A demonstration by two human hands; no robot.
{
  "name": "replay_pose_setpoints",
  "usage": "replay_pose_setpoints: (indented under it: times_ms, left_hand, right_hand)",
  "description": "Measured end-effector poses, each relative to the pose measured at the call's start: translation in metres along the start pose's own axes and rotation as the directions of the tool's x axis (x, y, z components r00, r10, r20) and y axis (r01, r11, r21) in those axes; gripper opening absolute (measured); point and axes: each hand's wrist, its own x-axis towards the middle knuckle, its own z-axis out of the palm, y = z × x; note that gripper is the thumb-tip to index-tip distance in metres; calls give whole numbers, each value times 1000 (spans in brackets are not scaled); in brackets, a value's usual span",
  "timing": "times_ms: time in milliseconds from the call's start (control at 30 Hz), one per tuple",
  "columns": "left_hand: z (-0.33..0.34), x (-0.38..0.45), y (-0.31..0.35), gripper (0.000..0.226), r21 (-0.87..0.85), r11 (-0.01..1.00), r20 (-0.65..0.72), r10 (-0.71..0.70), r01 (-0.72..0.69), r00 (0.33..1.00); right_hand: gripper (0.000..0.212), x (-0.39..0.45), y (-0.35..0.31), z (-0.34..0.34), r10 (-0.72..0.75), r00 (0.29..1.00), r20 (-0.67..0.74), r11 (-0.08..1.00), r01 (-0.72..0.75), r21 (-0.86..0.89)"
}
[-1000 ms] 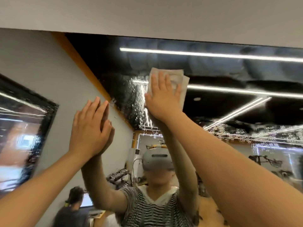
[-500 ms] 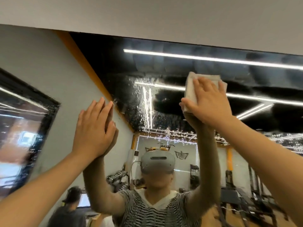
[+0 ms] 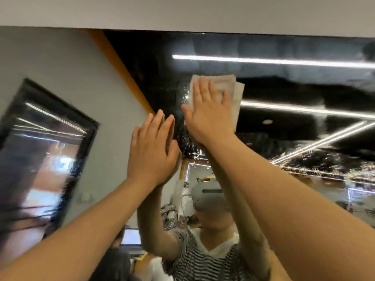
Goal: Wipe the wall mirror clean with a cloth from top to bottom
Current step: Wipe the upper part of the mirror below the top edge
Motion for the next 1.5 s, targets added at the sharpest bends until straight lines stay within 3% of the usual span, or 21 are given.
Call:
replay_pose_setpoints:
  times_ms: [267, 567, 733, 1033, 1300, 1500]
  left_hand:
    - [2, 0, -3, 73, -12, 1000, -8, 21, -21, 1000]
    - [2, 0, -2, 65, 16, 1000, 9, 13, -13, 1000]
    - [1, 0, -1, 65, 36, 999, 18, 7, -7, 1000]
    - [1, -2, 2, 69, 9, 1000, 1, 3, -3, 1000]
    - [-2, -2, 1, 75, -19, 1000, 11, 7, -7, 1000]
    - [-4, -4, 1, 75, -53, 998, 11, 21, -20, 1000]
  right_hand:
    - [62, -8, 27, -6, -64, 998, 25, 998, 65, -17]
    - [59, -47, 141, -37, 145, 989, -7, 989, -145, 7]
    - [71, -58, 173, -43, 233, 972, -26, 972, -233, -13]
    - [62, -43, 131, -32, 400, 916, -38, 917, -399, 18]
    - [63, -8, 36, -16, 225, 974, -29, 974, -225, 26]
    - [64, 7, -3, -1, 221, 974, -46, 975, -220, 25]
